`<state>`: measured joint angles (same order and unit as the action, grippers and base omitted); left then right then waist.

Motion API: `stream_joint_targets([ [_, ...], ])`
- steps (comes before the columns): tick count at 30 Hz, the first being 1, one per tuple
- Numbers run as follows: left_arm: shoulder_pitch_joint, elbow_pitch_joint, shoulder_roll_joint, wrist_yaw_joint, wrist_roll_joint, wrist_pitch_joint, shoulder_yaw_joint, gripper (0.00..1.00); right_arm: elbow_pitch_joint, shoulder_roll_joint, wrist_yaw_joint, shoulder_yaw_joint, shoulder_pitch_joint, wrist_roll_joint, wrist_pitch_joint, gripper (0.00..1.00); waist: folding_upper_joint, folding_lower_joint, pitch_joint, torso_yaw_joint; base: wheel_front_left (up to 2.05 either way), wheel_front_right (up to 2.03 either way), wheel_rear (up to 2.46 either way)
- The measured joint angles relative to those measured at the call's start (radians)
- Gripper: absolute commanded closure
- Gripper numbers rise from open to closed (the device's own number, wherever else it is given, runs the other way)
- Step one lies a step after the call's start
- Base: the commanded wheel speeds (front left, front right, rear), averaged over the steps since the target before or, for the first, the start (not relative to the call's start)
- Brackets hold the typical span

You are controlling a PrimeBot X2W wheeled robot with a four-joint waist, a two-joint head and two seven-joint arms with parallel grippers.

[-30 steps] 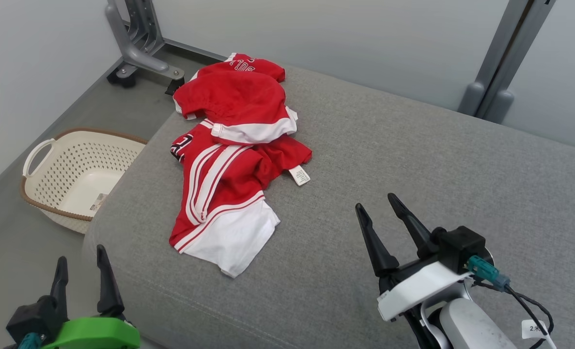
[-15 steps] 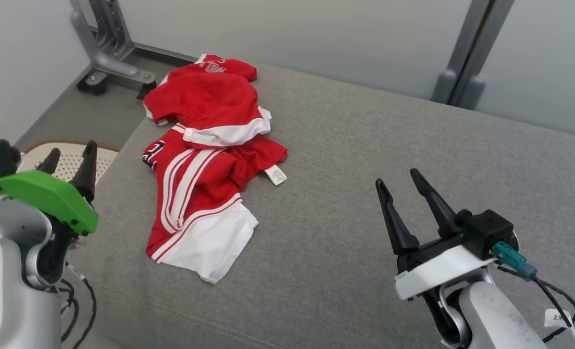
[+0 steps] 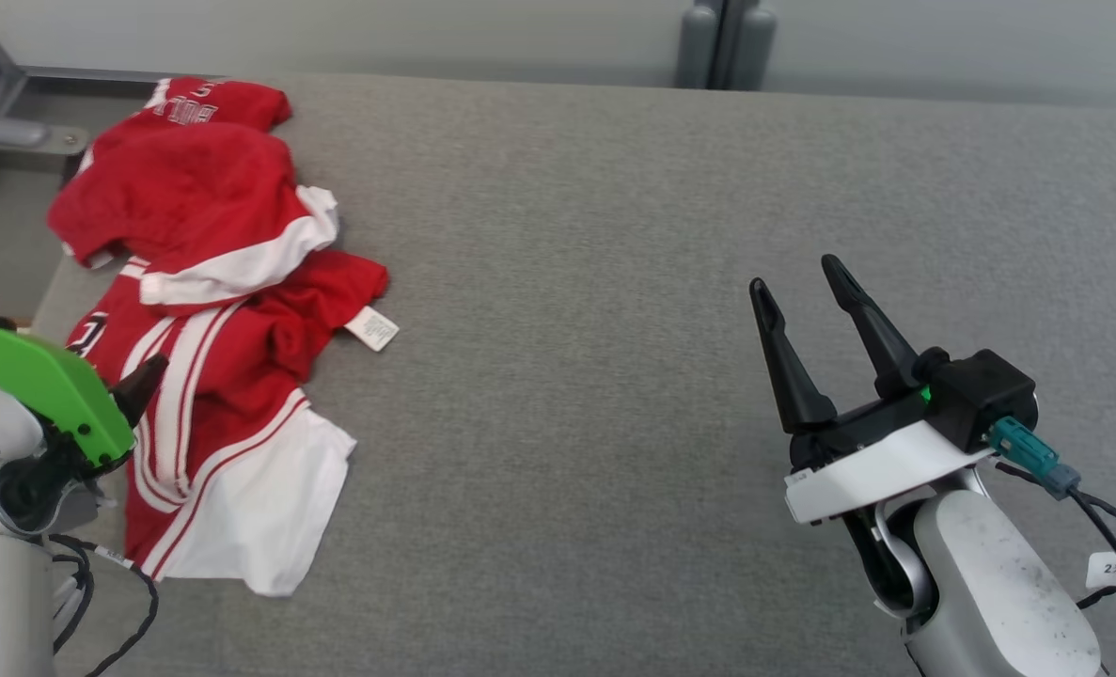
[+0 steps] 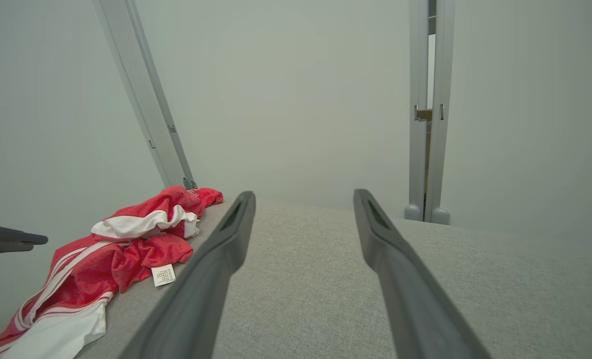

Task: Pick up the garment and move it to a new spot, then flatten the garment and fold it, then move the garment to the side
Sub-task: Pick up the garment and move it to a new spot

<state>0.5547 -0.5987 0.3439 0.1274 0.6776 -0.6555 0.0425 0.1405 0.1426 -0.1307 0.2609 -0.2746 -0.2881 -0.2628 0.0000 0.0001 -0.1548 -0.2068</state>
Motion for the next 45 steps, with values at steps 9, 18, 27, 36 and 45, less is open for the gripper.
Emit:
stream_joint_targets([
  [9,0.009,-0.197,0.035,-0.004,0.007,0.035,0.009,0.0,-0.006,0.002,0.0,0.0,-0.015,-0.009,0.0,0.0,0.0,0.0,-0.078,0.136,0.0,0.0,0.0],
  [18,0.033,-0.289,0.078,-0.006,-0.001,0.06,-0.002,1.0,0.005,-0.002,0.0,-0.002,-0.027,-0.014,0.0,0.0,0.0001,0.0,-0.125,0.204,0.0,0.0,0.0],
  [27,0.04,-0.223,0.122,0.0,-0.016,0.052,-0.1,1.0,0.026,-0.026,0.0,-0.002,0.01,-0.024,0.0,0.0,0.0,0.0,-0.054,0.195,0.0,0.0,0.0],
  [36,0.008,0.131,0.243,0.0,0.056,-0.047,-0.23,1.0,0.043,-0.049,0.0,-0.028,0.09,-0.027,0.0,0.0,0.0,-0.0001,0.061,0.164,0.0,0.0,0.0],
  [45,-0.005,0.523,0.243,0.001,0.188,-0.091,-0.247,1.0,0.044,-0.058,0.0,-0.058,0.12,-0.027,0.0,0.0,0.0,-0.0001,0.151,0.15,0.0,0.0,0.0],
])
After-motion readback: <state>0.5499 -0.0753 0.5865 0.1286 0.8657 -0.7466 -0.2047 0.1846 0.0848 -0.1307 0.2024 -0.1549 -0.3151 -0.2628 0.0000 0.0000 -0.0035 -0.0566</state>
